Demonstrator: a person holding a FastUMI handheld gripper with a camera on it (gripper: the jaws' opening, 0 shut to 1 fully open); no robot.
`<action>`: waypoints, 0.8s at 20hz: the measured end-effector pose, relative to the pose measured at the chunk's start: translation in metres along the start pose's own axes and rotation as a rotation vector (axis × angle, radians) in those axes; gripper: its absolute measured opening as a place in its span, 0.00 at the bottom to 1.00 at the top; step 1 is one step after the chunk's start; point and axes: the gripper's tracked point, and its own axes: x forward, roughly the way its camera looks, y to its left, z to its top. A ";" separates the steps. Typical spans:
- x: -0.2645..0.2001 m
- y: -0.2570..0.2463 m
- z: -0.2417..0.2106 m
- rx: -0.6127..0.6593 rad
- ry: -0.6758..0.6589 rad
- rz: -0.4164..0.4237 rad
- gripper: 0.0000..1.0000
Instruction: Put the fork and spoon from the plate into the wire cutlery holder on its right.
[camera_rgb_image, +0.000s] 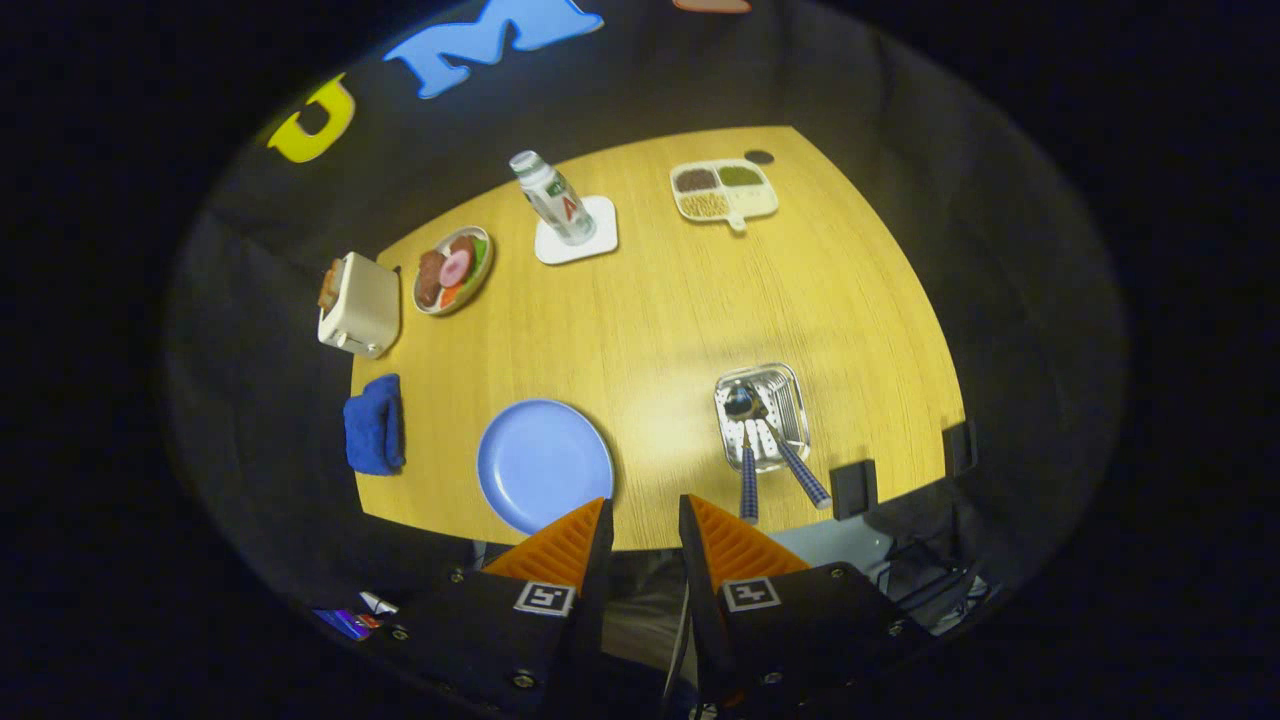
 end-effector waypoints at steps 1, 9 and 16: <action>-0.002 0.010 0.007 -0.037 -0.110 -0.009 0.39; -0.104 0.107 0.065 -0.315 -0.984 -0.054 0.41; -0.127 0.166 0.050 -0.346 -1.310 0.001 0.87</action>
